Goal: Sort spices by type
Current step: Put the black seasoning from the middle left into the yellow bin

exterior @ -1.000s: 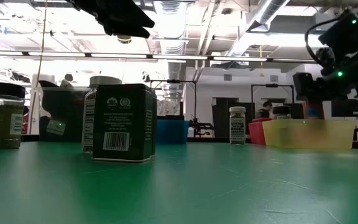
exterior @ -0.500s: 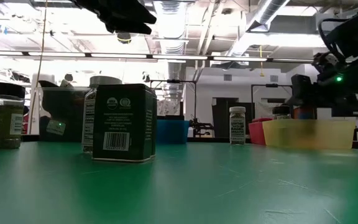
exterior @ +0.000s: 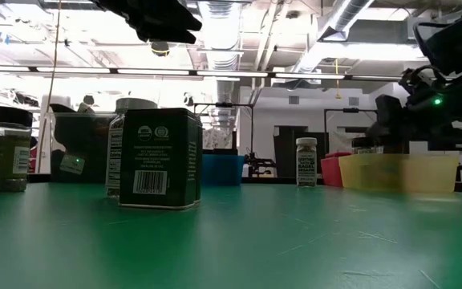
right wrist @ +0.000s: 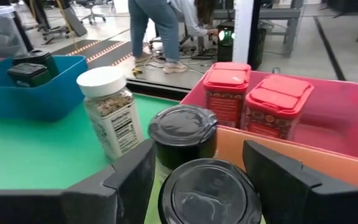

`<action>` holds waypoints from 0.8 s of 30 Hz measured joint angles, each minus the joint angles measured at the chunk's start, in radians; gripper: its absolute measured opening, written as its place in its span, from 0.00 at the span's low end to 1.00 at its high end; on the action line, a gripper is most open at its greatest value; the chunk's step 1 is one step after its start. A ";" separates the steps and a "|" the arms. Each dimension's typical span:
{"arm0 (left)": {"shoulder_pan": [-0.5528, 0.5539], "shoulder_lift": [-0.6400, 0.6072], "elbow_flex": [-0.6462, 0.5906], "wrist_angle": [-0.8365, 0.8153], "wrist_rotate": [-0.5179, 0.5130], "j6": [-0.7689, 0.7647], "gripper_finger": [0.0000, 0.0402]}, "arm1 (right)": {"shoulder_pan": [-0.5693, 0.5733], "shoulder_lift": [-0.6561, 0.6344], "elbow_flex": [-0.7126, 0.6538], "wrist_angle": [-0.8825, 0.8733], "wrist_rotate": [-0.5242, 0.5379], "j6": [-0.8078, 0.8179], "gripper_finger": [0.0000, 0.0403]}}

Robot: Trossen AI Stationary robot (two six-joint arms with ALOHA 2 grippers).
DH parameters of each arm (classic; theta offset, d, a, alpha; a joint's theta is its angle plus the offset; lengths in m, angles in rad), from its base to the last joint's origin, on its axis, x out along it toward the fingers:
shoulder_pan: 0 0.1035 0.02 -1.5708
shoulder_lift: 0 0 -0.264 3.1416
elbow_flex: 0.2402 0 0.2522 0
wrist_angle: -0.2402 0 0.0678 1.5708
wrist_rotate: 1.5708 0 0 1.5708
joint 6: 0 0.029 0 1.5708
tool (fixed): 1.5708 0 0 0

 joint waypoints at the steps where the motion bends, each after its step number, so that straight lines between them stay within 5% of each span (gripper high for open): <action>1: 0.000 0.000 0.000 0.000 0.000 0.000 0.76 | 0.000 0.000 0.000 0.003 -0.009 0.000 0.66; 24: 0.000 0.000 0.000 -0.033 0.000 -0.014 0.76 | -0.032 -0.001 0.001 0.133 -0.155 -0.103 0.67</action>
